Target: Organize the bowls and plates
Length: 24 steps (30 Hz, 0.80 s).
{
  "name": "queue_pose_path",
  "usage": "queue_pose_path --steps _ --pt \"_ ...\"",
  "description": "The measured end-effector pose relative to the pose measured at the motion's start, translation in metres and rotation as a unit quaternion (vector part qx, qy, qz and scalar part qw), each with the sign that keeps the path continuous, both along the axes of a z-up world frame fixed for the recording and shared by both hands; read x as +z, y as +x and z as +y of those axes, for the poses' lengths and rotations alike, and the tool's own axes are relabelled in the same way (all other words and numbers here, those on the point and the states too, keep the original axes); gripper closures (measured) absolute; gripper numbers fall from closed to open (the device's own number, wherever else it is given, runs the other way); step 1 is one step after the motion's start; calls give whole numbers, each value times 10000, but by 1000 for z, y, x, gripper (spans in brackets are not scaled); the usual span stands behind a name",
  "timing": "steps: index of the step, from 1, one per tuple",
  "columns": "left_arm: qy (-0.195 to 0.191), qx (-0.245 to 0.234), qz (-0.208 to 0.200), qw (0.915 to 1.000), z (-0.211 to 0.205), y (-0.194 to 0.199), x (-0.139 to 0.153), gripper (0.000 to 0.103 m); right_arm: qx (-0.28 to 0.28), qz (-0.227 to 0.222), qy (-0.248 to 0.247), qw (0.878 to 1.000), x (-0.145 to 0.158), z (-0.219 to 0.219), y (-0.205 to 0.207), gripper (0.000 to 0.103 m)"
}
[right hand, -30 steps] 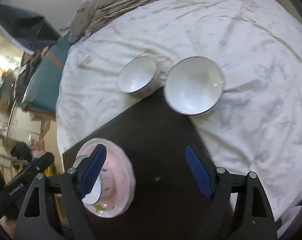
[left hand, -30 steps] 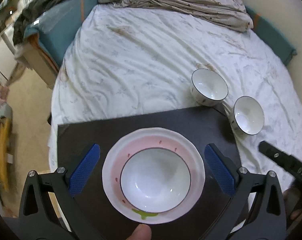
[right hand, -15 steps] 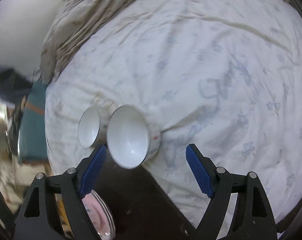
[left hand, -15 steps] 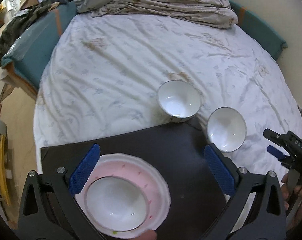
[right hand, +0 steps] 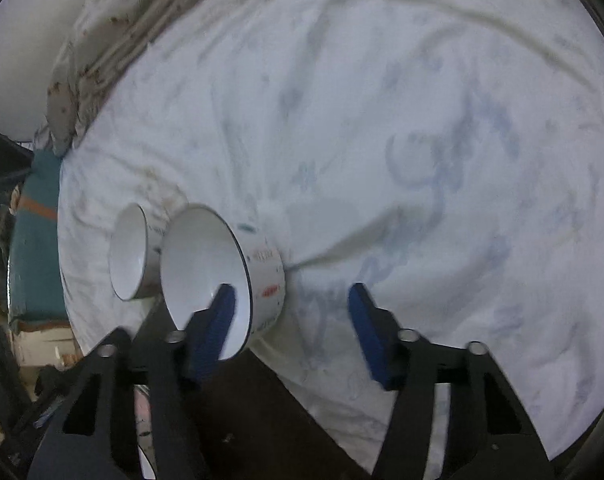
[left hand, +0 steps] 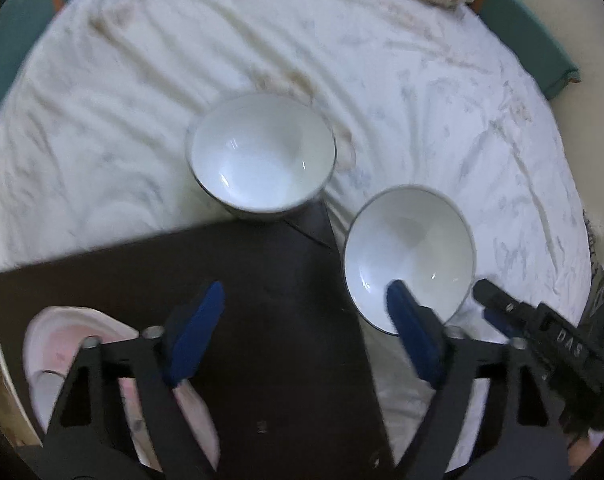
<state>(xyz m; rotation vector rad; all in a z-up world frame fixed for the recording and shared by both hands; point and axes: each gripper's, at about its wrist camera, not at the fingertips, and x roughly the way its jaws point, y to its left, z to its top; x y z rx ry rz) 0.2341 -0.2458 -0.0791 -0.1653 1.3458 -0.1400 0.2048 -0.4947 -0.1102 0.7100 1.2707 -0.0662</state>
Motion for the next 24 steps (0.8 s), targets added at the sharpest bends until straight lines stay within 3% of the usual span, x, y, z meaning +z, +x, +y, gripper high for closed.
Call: queue_pose_path --steps 2,7,10,16,18,19,20,22,24 --pt "-65 -70 211 9997 -9 2 -17 47 39 55 6 10000 -3 4 -1 56" --pt "70 -427 128 9990 -29 4 -31 53 109 36 152 9998 -7 8 2 66" --pt "19 -443 234 9987 -33 7 -38 65 9 137 299 9995 -15 1 -1 67" --pt "20 -473 277 9985 -43 10 -45 70 -107 323 -21 9994 -21 -6 -5 67" --pt "56 -551 294 9980 -47 10 -48 79 -98 339 16 9994 -23 -6 -6 67" --pt "62 -607 304 9977 -49 9 -49 94 -83 333 57 9994 -23 -7 -6 67" --pt "157 -649 306 9973 -52 8 -50 94 -45 303 124 9995 -24 -6 -6 68" --pt "277 -676 253 9970 -54 7 -50 94 49 255 380 9989 -27 -3 -5 82" --pt "279 -652 261 9971 -54 7 -50 95 73 266 457 9986 -29 -1 -6 84"
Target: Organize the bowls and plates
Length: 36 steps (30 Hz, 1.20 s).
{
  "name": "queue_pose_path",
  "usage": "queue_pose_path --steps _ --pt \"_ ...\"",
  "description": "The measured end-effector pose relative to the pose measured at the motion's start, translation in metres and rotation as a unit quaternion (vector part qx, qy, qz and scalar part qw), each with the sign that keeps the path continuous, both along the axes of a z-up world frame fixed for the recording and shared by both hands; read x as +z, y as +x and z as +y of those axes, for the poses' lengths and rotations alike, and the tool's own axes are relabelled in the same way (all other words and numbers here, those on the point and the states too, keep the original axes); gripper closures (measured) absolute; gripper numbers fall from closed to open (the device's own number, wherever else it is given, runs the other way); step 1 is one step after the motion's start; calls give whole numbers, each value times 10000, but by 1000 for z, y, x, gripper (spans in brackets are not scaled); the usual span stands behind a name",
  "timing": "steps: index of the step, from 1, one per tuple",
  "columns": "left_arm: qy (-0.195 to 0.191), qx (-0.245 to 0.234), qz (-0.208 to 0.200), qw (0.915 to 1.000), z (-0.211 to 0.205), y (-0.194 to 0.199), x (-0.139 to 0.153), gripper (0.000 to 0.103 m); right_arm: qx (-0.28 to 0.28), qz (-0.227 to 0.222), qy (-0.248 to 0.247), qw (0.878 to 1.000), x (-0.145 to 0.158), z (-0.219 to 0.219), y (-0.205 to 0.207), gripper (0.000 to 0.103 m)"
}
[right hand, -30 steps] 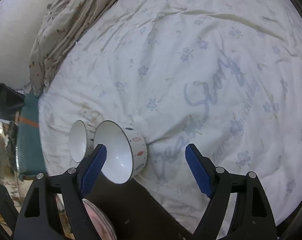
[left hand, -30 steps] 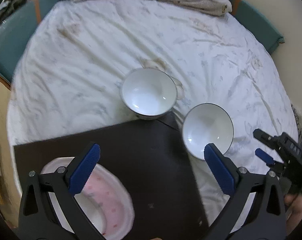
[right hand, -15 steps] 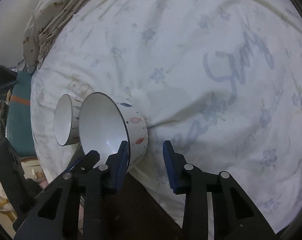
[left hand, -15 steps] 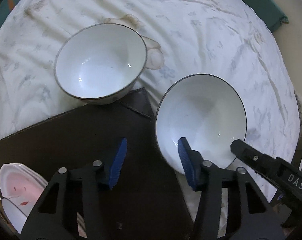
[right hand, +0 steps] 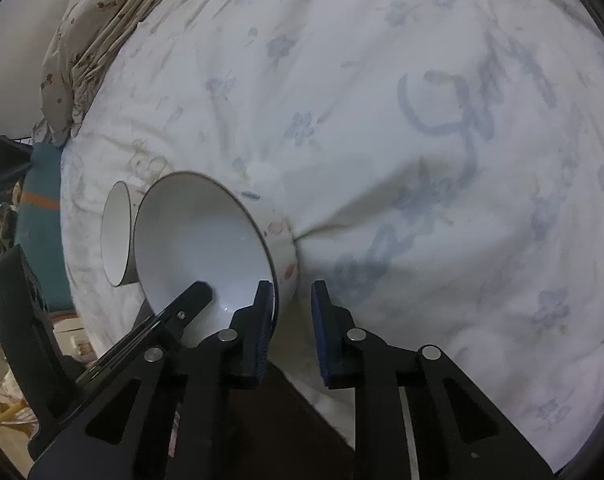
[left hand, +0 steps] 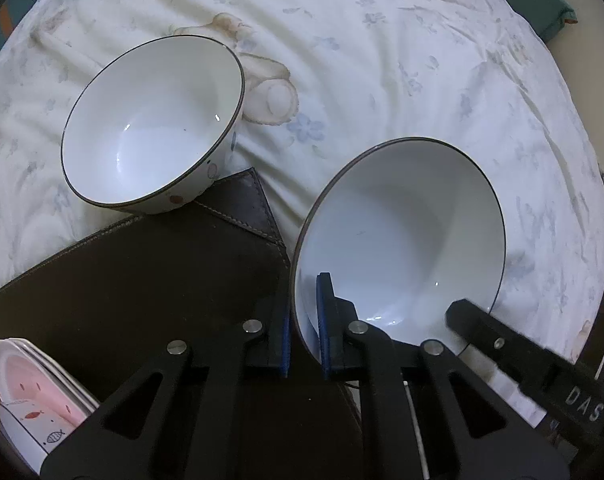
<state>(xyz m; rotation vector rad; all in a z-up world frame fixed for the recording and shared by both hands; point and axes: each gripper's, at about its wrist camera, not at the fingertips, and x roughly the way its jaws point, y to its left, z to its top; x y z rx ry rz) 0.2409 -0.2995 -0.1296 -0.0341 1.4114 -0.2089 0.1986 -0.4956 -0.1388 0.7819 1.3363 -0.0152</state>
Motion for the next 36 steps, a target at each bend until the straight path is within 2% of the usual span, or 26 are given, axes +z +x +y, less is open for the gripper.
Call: queue_pose_path --steps 3,6,13,18,25,36 --pt "47 -15 17 10000 1 -2 1 95 135 -122 -145 9997 5 6 1 93" --pt "109 -41 -42 9999 -1 -2 5 94 242 -138 -373 9989 7 10 2 94" --pt "311 -41 -222 9993 -6 -5 16 93 363 -367 -376 9980 18 16 3 94" --pt "421 -100 -479 9979 6 -13 43 92 544 -600 -235 9964 32 26 1 94" --pt "487 -37 -1000 9938 27 -30 96 91 797 -1102 -119 9906 64 46 -8 94" --pt "332 191 -1241 9915 72 -77 139 91 1207 -1632 -96 9791 115 84 -44 94"
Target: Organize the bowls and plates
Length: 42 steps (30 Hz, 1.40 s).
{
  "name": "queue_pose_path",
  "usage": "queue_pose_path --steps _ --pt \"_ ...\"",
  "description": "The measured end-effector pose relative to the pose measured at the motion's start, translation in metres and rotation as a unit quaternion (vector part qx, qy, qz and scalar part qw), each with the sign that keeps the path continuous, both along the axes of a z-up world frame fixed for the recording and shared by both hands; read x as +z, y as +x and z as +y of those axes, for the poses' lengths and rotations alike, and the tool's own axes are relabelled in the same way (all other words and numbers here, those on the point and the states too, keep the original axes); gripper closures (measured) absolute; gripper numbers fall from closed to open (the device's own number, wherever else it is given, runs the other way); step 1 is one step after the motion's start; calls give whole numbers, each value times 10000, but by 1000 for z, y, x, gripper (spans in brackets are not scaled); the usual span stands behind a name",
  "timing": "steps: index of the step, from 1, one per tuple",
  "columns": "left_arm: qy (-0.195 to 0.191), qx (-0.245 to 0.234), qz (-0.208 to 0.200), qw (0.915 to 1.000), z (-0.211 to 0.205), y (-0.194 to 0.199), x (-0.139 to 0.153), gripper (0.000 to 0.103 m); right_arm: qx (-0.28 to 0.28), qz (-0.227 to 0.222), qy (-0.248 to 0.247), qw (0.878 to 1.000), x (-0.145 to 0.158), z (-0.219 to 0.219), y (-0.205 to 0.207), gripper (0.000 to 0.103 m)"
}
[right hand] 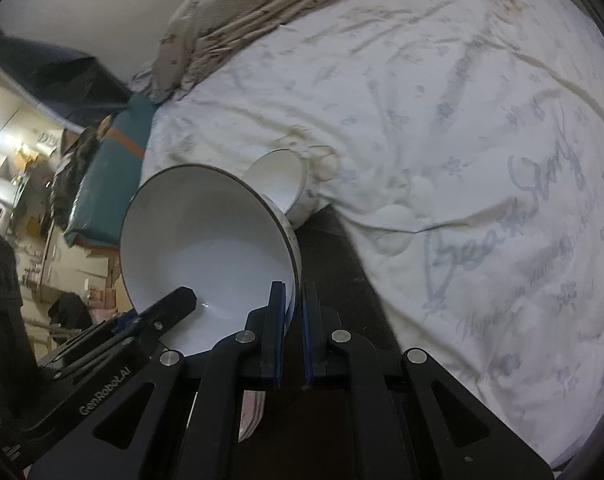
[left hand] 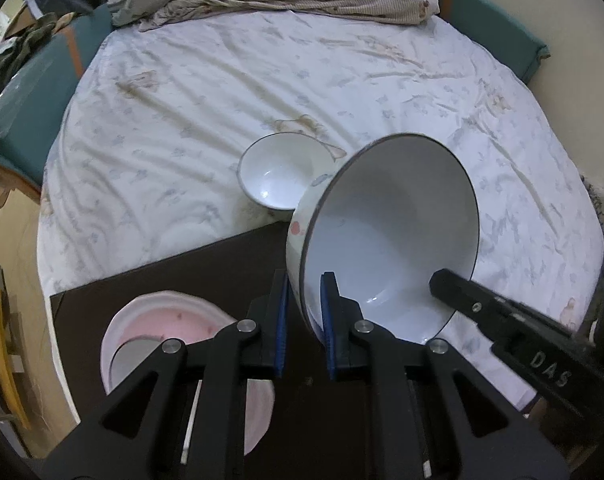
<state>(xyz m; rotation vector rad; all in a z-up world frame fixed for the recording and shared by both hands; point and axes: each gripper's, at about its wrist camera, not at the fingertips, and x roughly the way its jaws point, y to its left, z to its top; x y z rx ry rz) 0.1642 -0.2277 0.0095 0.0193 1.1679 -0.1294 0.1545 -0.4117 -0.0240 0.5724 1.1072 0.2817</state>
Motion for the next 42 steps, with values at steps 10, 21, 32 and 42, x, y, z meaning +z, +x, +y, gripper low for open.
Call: queue_pose_path --steps 10,21,32,42 --pt "-154 202 -55 9997 46 -38 18 91 488 -250 -203 9983 17 45 -32 94" --pt "-368 623 48 9974 113 -78 11 91 924 -331 -326 9946 20 107 -63 94" --pt "-372 778 166 9961 171 -98 -6 91 1454 -363 -451 9877 14 171 -72 94" --pt "-598 759 508 9940 181 -95 -48 91 1407 128 -711 9874 -18 182 -70 93"
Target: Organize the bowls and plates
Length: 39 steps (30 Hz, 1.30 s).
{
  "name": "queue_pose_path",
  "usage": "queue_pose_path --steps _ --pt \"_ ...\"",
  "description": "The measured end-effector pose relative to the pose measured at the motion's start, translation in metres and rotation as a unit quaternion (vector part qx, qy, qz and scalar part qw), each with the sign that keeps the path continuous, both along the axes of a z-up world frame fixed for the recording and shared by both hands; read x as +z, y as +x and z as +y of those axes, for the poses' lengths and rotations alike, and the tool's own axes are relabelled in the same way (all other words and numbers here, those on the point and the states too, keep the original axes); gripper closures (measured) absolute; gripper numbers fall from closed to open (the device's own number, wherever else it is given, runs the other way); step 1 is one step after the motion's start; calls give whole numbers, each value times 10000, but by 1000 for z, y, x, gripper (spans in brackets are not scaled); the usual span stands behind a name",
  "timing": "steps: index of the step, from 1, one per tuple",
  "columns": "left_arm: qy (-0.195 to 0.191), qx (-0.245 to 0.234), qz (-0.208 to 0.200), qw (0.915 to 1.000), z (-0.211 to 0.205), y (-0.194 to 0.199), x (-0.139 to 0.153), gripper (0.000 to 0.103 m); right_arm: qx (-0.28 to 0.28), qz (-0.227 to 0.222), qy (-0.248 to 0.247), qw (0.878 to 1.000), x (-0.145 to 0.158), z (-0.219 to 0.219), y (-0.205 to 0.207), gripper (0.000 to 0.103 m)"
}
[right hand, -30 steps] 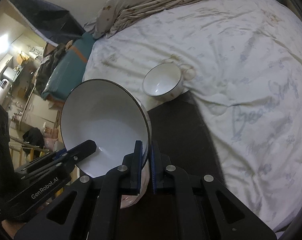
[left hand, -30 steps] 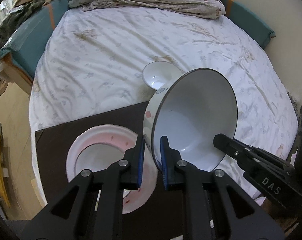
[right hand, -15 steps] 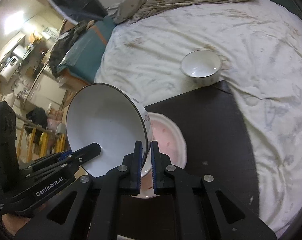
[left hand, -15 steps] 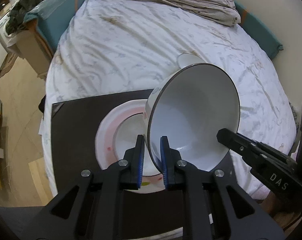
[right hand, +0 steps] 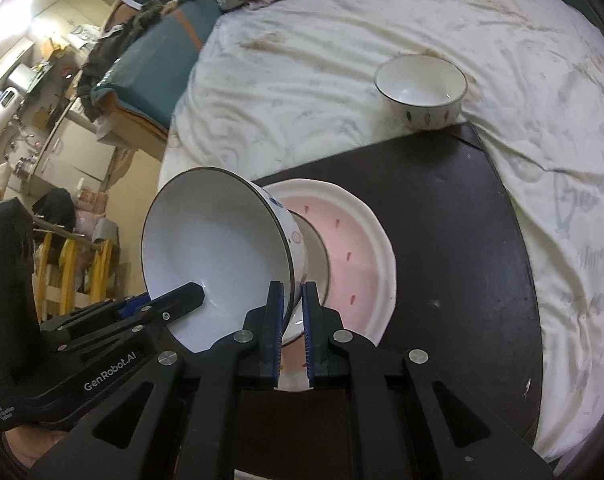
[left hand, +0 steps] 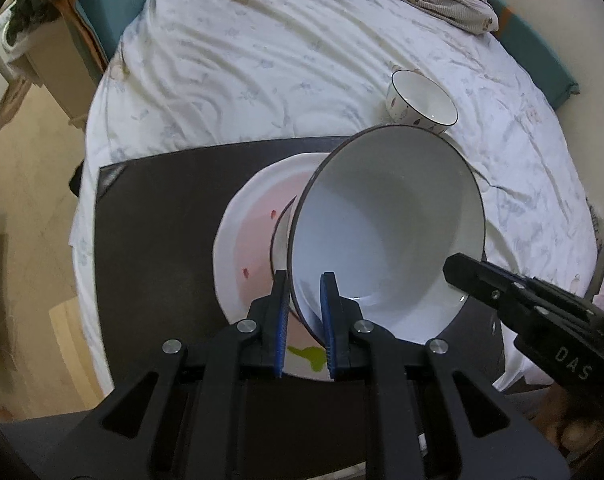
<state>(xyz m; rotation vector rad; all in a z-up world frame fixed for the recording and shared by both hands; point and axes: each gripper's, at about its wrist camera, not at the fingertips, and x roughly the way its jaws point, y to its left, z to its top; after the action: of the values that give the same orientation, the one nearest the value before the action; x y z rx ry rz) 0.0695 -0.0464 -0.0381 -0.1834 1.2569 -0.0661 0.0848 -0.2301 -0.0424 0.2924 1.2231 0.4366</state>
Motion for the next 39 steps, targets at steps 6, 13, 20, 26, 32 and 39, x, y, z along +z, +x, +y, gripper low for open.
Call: queue_pose_path --steps 6,13,20,26,32,39 --pt "-135 45 55 9999 3 1 -12 91 17 195 -107 9998 -11 2 4 93" --pt "-105 105 38 9999 7 1 -16 91 15 389 -140 9991 -21 4 6 93" --pt "-106 239 -161 9995 17 1 -10 90 -58 402 -31 9992 -19 1 7 88" --pt "-332 418 -384 9978 33 5 0 90 -211 137 239 9994 -6 -12 10 88" --pt "-535 488 -365 9967 37 11 -2 91 -314 -95 451 9984 -3 -16 23 88" --pt "-541 445 -326 9970 34 16 -5 91 -273 -106 240 9993 -10 -9 38 88"
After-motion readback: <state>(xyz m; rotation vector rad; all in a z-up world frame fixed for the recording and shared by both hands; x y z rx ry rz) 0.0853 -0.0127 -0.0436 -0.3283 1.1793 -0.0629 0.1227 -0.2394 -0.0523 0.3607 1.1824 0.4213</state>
